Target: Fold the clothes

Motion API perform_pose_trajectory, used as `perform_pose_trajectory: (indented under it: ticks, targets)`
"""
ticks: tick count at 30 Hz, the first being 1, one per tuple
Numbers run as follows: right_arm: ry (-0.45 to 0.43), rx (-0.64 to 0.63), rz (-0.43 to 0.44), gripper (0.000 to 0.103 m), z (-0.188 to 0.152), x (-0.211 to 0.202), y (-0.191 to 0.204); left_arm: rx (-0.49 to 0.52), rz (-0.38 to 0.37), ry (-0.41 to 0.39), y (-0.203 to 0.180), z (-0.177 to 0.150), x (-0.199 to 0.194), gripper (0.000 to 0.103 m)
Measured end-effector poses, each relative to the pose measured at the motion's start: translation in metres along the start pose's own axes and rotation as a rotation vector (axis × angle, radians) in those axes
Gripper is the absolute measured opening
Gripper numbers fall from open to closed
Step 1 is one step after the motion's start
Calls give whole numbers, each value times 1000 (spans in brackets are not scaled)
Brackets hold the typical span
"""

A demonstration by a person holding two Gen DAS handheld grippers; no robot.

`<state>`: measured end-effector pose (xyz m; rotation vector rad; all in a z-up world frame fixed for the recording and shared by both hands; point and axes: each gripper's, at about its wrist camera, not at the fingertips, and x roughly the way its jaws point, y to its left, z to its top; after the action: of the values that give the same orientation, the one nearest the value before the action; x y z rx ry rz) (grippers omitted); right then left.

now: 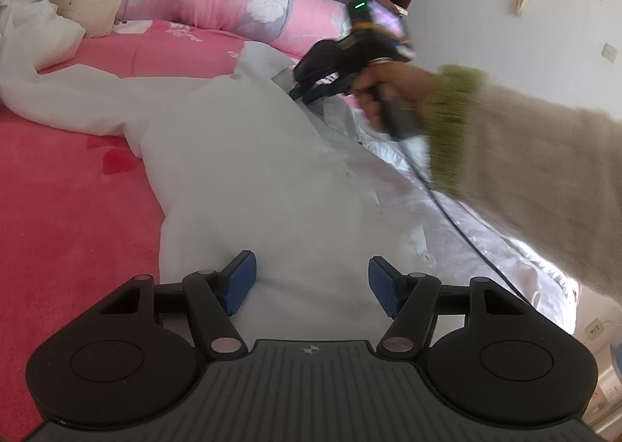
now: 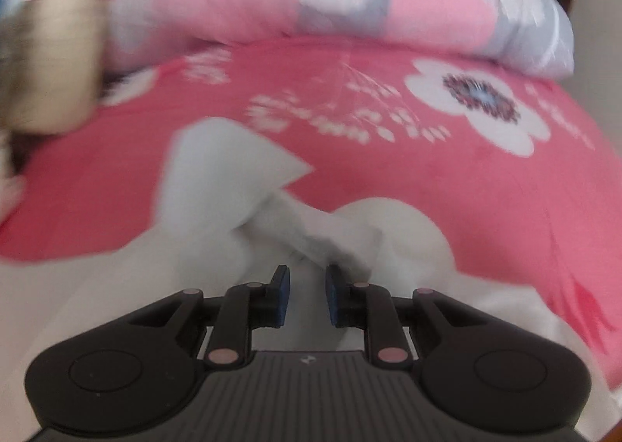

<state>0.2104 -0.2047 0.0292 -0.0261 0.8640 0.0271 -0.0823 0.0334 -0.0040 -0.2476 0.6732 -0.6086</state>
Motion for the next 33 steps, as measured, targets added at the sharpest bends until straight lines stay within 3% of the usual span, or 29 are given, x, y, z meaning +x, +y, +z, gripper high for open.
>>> perform_pose_trajectory:
  ticks: [10,15,17,19,20,23,25,28,33]
  targets:
    - [-89,58,-82,19,43,58,-12,29,8,-1,0,-2,1,65]
    - [-107,195,-42,21,54,51,-30,27,5,-3,1,-3,0,65]
    - [-145,286,-24,29,56,32,-44,26,4,-3,2,-2,0,65]
    - [-167,361,4,44,57,14,-58,24,3,-3,2,-2,0,65]
    - [-167,392,27,45,57,7,-64,23,2,-3,3,-2,0,65]
    - [-72,478,200,46,53,2,-74,17,-2,-3,5,-1,0,65]
    - [9,523,271,47,47,7,-71,17,-3,-2,5,0,0,65]
    - [102,556,286,47,38,21,-61,18,-3,-3,5,-1,0,65]
    - [109,630,309,47,33,38,-54,14,-7,-4,5,-2,-2,65]
